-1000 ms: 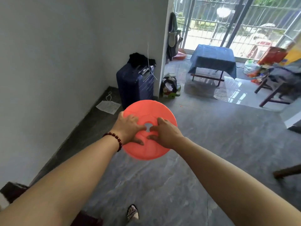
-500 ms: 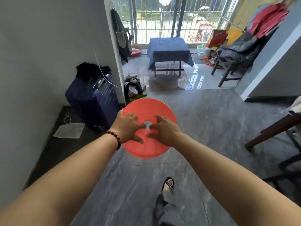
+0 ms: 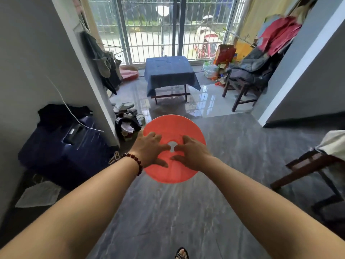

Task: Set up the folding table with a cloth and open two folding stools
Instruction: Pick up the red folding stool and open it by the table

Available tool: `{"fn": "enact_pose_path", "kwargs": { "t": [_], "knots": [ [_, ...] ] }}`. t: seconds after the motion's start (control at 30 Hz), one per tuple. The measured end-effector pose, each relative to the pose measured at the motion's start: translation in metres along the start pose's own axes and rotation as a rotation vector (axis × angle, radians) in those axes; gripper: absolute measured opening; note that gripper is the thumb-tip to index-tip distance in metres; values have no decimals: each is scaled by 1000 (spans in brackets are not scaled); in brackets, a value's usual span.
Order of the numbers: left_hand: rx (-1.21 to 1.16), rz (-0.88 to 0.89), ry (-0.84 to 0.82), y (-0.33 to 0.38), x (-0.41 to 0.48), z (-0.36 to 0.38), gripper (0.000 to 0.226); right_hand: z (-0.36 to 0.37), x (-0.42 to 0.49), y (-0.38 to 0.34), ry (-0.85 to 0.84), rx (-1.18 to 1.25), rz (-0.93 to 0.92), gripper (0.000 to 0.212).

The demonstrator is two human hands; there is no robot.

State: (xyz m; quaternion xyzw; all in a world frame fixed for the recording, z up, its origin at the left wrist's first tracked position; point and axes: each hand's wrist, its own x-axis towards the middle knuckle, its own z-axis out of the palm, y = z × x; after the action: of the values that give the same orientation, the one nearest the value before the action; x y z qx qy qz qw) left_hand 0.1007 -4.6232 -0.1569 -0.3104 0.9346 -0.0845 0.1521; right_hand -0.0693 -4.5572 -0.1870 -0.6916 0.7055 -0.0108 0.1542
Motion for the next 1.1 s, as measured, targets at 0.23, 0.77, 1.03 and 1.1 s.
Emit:
{"fn": "enact_pose_path", "kwargs": {
  "t": [0.23,0.77,1.03,1.1],
  "knots": [
    [-32,27,-64,-53,84,8,69,-9,83,24,-43,32,26,49],
    [41,126,34,-244,308,-8,71,-90,343,68,13,28,127,49],
    [38,178,-5,-259,411,-22,70,-109,410,130,-18,30,180,48],
    [50,182,1,-263,447,-27,71,-119,434,155,-8,34,181,48]
  ]
}}
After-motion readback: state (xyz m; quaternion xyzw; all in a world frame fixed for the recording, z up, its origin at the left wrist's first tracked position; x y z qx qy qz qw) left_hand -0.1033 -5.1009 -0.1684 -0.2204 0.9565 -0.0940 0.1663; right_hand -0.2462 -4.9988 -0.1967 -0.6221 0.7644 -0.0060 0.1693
